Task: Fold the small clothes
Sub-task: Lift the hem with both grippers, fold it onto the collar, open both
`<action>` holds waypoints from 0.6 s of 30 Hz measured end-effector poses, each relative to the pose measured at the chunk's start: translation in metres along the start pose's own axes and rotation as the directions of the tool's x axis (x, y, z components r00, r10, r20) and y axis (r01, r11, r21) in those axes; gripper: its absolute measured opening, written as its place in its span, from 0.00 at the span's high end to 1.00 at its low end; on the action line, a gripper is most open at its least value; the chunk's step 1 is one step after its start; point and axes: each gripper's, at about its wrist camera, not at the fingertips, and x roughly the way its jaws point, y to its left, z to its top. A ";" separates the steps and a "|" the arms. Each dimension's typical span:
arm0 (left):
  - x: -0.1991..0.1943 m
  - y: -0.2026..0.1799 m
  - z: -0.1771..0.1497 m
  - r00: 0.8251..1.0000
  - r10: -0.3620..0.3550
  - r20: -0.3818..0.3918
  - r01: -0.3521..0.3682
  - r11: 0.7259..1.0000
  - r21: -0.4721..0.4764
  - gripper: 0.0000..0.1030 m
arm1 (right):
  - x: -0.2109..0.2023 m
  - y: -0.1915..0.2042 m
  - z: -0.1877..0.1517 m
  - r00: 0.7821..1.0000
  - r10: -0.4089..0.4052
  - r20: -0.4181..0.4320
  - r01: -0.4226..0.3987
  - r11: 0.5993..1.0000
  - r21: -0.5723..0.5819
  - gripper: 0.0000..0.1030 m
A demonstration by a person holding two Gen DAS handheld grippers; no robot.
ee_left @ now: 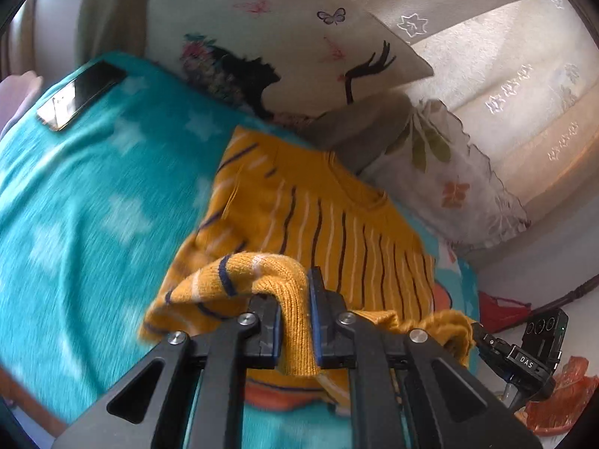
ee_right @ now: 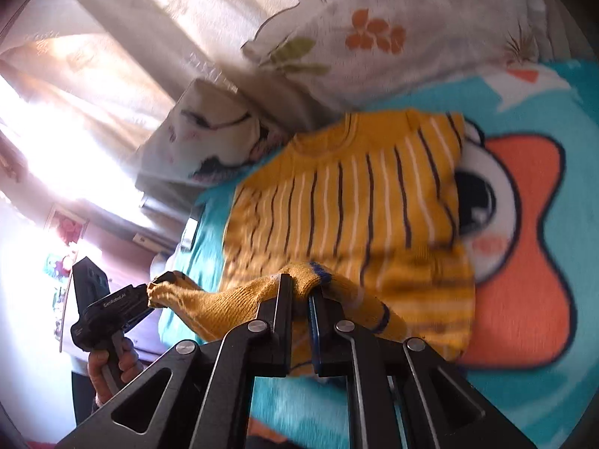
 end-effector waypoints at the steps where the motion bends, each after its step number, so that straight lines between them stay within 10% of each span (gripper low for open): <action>1: 0.015 -0.002 0.012 1.000 0.010 -0.006 -0.010 1.000 0.004 0.89 | 0.008 -0.001 0.014 1.000 -0.016 0.009 0.016 1.000 0.010 0.92; 13: 0.154 -0.008 0.093 0.983 0.105 -0.148 -0.100 0.994 0.043 0.84 | 0.119 -0.070 0.120 0.971 -0.231 -0.062 0.238 0.957 0.166 0.88; 18: 0.155 -0.003 0.098 0.983 0.013 -0.183 -0.008 1.000 0.026 0.59 | 0.112 -0.096 0.133 0.984 -0.178 0.014 0.167 0.942 0.290 0.39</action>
